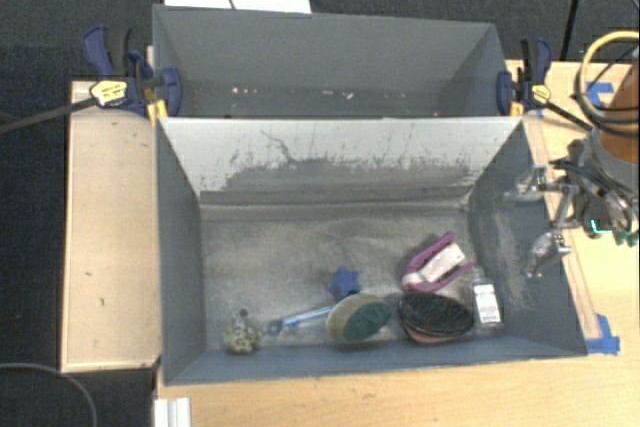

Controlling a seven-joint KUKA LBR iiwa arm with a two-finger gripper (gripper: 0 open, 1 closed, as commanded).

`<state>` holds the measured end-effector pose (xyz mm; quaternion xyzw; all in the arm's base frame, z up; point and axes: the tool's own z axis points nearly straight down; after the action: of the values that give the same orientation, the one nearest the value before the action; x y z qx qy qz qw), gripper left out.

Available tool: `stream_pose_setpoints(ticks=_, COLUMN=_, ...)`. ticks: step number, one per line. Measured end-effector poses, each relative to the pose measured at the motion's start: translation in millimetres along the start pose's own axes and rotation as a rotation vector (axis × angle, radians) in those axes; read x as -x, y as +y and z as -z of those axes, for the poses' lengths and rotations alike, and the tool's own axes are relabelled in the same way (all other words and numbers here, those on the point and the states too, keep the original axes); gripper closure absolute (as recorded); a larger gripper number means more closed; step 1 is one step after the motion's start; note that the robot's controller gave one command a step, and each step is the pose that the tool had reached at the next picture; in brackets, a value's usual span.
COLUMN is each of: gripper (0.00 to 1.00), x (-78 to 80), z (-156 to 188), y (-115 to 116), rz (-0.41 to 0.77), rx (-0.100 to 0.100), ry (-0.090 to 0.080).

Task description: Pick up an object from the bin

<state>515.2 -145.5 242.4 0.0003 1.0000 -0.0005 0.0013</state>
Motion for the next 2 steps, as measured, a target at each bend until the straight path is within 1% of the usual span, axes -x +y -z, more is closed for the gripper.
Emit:
stream_pose_setpoints(ticks=1, gripper=0.0, x=43.9, z=-170.8, y=47.9, rz=0.226, rx=-0.001, ry=-0.005)
stream_pose_setpoints(ticks=2, gripper=0.0, x=36.9, z=-141.2, y=75.1, rz=0.42, rx=0.001, ry=-0.004)
